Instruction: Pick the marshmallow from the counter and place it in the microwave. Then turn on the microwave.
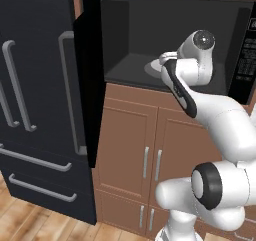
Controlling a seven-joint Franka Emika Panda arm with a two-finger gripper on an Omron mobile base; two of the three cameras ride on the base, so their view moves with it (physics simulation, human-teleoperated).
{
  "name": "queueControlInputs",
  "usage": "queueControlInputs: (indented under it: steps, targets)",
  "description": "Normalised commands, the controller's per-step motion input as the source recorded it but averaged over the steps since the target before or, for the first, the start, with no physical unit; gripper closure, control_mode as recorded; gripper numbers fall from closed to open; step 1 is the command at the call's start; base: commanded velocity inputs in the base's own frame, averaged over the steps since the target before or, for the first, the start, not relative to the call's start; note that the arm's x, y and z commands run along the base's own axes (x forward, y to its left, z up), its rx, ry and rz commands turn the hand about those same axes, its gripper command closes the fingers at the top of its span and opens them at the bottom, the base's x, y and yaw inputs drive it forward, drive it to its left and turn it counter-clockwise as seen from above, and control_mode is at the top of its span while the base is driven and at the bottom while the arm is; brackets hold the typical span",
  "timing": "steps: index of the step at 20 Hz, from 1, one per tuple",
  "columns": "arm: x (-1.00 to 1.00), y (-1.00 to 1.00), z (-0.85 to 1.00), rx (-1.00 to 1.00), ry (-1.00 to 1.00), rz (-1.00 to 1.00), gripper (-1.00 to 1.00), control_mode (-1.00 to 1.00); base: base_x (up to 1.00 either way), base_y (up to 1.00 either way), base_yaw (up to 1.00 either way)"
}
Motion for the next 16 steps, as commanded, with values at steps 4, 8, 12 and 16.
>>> queueControlInputs:
  steps: [4,8,12,16]
  targets:
    - [0.27,-0.14,-0.15,0.0,0.0,0.0,1.0,-1.0,0.0,0.0,0.0]
    - [0.23,-0.15,-0.14,0.0,0.0,0.0,1.0,-1.0,0.0,0.0,0.0]
    - [0.16,-0.08,-0.09,0.0,0.0,0.0,1.0,-1.0,0.0,0.0,0.0]
    - [0.03,-0.01,-0.03,0.0,0.06,0.0,1.0,-1.0,0.0,0.0,0.0]
